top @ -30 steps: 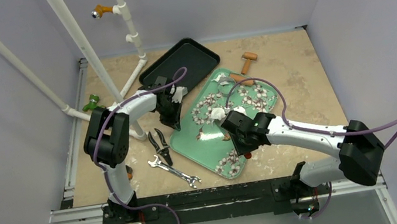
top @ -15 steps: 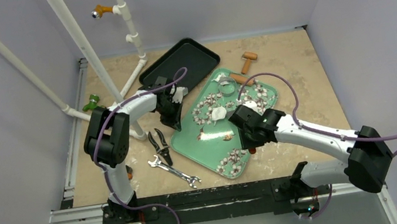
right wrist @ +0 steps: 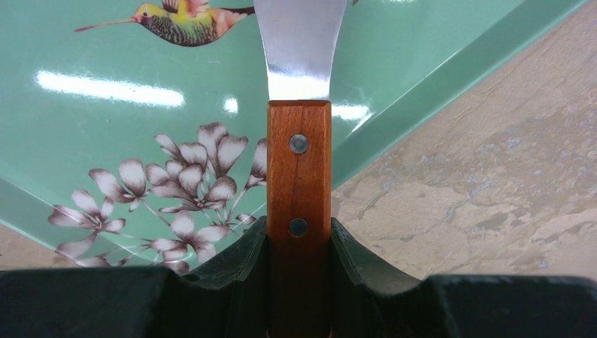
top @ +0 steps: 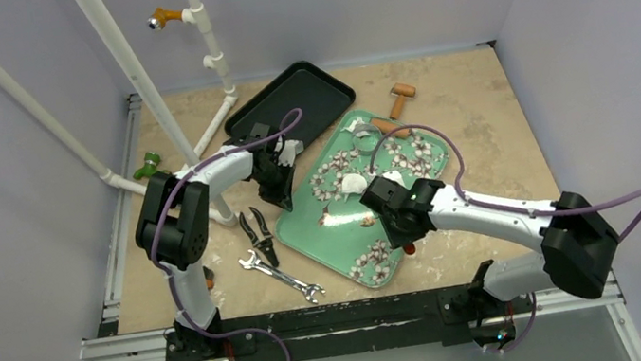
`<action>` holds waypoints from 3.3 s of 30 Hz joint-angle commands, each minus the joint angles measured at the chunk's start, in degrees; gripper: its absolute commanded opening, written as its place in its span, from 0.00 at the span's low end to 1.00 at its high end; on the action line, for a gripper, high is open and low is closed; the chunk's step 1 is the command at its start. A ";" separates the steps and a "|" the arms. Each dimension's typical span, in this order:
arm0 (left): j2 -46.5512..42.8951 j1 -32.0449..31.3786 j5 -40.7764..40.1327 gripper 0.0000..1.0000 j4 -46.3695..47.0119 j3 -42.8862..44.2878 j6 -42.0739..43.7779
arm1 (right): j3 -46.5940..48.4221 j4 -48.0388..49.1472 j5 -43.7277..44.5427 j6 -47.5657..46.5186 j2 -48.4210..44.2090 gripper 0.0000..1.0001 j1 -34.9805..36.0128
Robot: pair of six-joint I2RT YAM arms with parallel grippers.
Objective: Roll out the dumpling wrappers from the dough
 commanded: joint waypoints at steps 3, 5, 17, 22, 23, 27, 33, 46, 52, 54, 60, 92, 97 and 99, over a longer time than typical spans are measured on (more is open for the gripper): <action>0.95 -0.08 -0.85 0.00 1.49 -1.33 -0.73 | 3.48 1.52 -0.03 -4.66 0.72 0.00 0.71; 1.05 -0.12 -0.74 0.00 1.54 -1.29 -0.77 | 2.73 3.42 -0.93 -5.04 -1.09 0.00 0.72; 0.36 0.05 -0.29 0.00 1.79 -1.31 -0.82 | 3.69 5.49 -2.76 -0.98 2.11 0.00 -0.01; -0.13 0.05 -0.32 0.00 1.97 -1.23 -0.89 | 5.49 -2.91 -2.19 -1.50 2.58 0.00 0.14; -0.10 0.09 -0.23 0.00 1.96 -1.19 -0.90 | 5.01 -3.68 -2.89 -1.50 1.97 0.00 0.14; 0.40 0.16 -0.14 0.00 1.91 -0.71 -1.08 | 4.63 -4.02 -3.07 -3.05 3.02 0.00 0.24; -0.14 0.24 -0.43 0.00 1.86 -0.89 -0.84 | 8.30 -3.28 -1.16 -6.91 9.76 0.00 0.49; 0.05 0.46 -0.29 0.00 1.84 -0.85 -0.82 | 6.76 7.43 -1.95 -6.33 12.45 0.00 0.41; -1.12 0.43 -0.16 0.00 2.13 -0.92 -0.38 | 4.25 11.58 -1.22 -6.54 11.97 0.00 0.32; -1.45 0.41 -0.17 0.00 2.20 -1.00 -0.21 | 3.84 12.41 0.10 -6.54 10.96 0.00 0.31; -3.89 0.44 1.50 0.00 2.57 -1.12 0.72 | 3.55 15.69 1.44 -7.95 6.77 0.00 0.29; -16.88 7.01 6.62 0.34 -2.65 2.95 2.52 | 60.59 16.43 0.52 -43.41 44.13 0.00 -15.20; -17.98 9.15 5.52 0.35 -3.61 3.08 3.14 | 61.21 19.24 6.70 -46.48 46.99 0.00 -16.09; -18.09 9.36 5.23 0.35 -3.56 3.08 3.39 | 62.49 20.01 8.40 -47.47 48.29 0.00 -16.96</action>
